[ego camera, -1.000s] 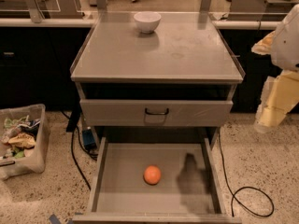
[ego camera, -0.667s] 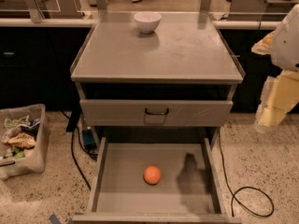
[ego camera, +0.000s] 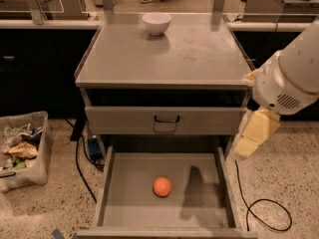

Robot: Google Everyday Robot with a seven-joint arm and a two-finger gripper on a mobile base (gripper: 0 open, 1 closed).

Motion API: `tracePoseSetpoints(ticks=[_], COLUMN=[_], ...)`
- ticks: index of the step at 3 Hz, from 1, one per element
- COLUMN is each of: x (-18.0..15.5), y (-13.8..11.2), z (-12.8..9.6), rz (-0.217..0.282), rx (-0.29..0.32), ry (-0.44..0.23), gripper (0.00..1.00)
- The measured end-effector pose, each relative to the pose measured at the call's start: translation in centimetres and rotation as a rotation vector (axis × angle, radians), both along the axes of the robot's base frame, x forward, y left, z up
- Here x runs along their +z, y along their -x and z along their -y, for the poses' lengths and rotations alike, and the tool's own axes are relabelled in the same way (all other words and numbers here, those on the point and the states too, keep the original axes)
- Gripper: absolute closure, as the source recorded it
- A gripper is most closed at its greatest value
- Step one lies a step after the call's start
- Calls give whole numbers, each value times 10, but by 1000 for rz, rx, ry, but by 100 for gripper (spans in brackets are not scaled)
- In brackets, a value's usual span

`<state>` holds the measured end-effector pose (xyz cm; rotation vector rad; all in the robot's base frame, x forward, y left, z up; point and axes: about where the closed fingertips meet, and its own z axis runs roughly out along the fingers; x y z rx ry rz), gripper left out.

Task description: Pick orange from middle drawer and place on counter

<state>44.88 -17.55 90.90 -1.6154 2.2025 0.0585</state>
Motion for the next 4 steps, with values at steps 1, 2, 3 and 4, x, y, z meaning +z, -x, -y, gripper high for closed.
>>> tracePoseSetpoints(ticks=[1, 2, 3, 4], x=[2, 2, -16, -59], y=[-8, -8, -5, 2], z=[-3, -3, -14, -29], rz=[39, 39, 4, -14], rx=[-8, -8, 1, -14], ry=[-9, -9, -20, -19], gripper=[0, 0, 0, 0])
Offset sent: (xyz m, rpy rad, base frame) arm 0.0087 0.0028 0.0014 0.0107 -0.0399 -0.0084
